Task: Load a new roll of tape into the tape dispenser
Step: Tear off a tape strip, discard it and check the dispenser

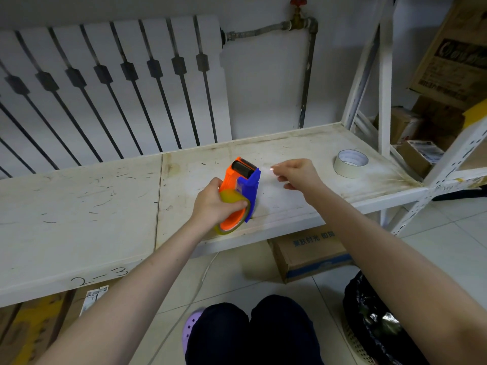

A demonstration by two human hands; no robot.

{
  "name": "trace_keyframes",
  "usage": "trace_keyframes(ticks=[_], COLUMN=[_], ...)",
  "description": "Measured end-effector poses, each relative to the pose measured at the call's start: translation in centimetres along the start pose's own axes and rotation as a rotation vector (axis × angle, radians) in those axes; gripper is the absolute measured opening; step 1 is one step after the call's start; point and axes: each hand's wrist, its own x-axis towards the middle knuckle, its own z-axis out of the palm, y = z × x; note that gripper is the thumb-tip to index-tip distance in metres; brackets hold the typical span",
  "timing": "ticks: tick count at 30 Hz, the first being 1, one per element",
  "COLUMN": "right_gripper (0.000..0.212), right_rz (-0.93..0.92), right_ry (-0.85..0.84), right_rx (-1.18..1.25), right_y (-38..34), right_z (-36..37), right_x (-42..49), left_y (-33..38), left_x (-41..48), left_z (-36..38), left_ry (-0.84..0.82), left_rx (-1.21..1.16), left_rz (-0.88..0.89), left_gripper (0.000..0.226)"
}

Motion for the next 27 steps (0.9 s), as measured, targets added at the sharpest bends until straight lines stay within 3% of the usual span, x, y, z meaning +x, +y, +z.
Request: trace_keyframes(ticks=[5, 14, 20, 25, 27], right_gripper=[0.006, 0.013, 0.009, 0.020, 0.026], right_rz=[-0.001, 0.041, 0.097, 0.153, 0.220], right_ry=[0.034, 0.024, 0.193, 0.433, 0.494], right_rx=[0.036, 0.268, 0.235, 0.264, 0.147], right_y=[0.9, 3.5, 6.1, 9.6, 11.4], right_z=[0.2, -1.1, -3.8, -7.8, -9.5], right_x=[-0.5, -1.7, -2.9, -4.9, -5.5], left_y=[0.2, 1.1, 2.6, 3.1, 3.2], left_x=[0.1, 0.2, -0.1, 0.1, 0.2], left_z=[0.2, 1.1, 2.1, 2.2, 2.3], left_ry=[0.015, 0.052, 0.032, 0.014, 0.021], left_rx=[0.006, 0.002, 0.042, 0.064, 0.082], left_rz=[0.004, -0.002, 0.020, -0.016, -0.023], left_gripper=[0.060, 0.049, 0.051, 0.047, 0.047])
